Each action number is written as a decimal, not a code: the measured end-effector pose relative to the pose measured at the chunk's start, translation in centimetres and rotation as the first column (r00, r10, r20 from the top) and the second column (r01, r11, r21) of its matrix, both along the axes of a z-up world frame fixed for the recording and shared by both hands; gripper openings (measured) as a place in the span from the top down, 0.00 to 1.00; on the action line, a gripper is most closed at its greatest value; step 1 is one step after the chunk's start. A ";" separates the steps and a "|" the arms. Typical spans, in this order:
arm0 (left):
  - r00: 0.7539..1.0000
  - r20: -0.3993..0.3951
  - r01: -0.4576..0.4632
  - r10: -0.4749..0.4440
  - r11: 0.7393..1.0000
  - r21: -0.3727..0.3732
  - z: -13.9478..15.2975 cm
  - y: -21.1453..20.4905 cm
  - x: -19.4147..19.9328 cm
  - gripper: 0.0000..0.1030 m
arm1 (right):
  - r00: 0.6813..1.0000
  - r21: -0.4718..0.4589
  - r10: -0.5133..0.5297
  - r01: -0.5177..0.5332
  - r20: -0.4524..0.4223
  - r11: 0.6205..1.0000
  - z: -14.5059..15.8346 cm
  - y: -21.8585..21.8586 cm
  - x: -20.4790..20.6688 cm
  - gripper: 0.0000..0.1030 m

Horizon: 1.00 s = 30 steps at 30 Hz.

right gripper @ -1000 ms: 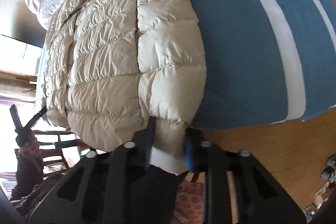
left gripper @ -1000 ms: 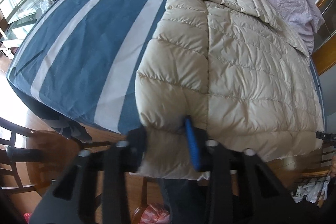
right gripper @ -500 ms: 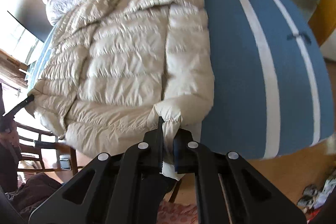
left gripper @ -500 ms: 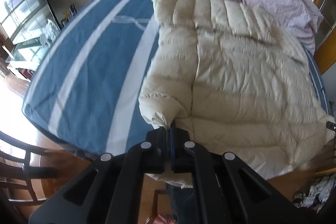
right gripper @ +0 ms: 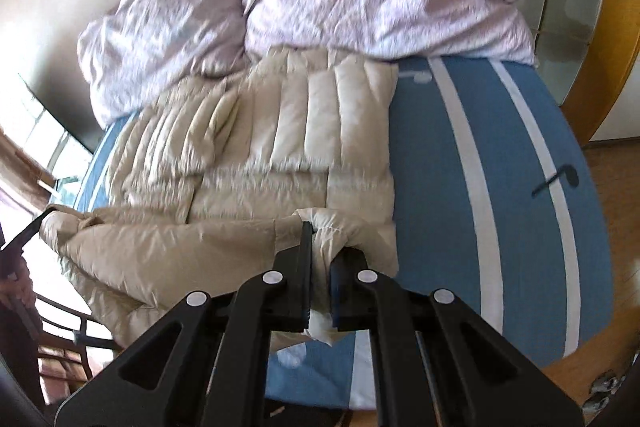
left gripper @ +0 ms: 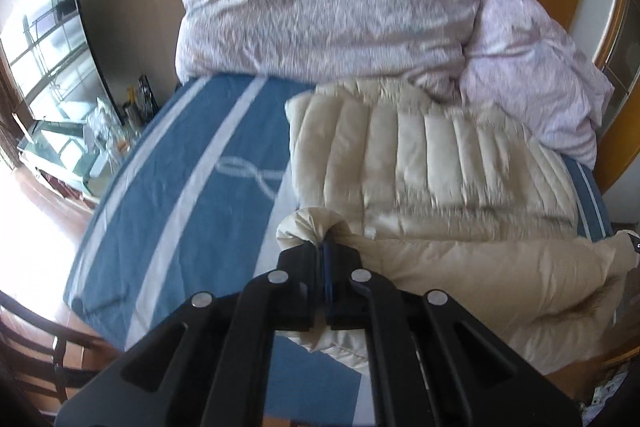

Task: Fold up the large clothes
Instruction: 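Lift the hem with both grippers and fold it toward the collar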

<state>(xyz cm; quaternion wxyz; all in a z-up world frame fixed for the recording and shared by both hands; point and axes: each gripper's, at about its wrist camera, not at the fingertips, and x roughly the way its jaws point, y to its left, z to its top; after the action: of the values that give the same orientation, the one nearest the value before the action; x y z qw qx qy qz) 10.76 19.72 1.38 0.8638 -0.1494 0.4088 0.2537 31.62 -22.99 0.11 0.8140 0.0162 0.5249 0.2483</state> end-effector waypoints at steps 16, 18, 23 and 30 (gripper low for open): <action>0.999 -0.041 0.016 -0.015 0.999 0.034 -1.5 6.3 14.4 0.97 | 0.987 -0.012 -0.162 0.162 -0.009 0.987 -2.9 5.6 12.5 0.93; 0.999 -0.046 0.019 -0.018 0.999 0.030 -2.0 6.7 15.6 0.97 | 0.984 -0.009 -0.178 0.178 -0.009 0.984 -3.4 6.2 13.8 0.93; 0.999 -0.049 0.013 -0.013 1.000 0.003 -3.4 8.5 18.4 0.97 | 0.977 0.012 -0.213 0.213 -0.015 0.977 -4.5 7.0 16.4 0.93; 0.999 -0.047 -0.009 0.007 0.999 -0.049 -5.6 10.9 21.7 0.96 | 0.962 0.058 -0.271 0.272 -0.033 0.961 -6.7 8.0 20.2 0.89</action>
<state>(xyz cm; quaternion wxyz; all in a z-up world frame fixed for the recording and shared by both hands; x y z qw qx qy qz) 32.50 30.60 -4.21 0.8492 -0.1662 0.4342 0.2505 51.84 -15.01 -6.64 0.8329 0.1163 0.5197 0.1504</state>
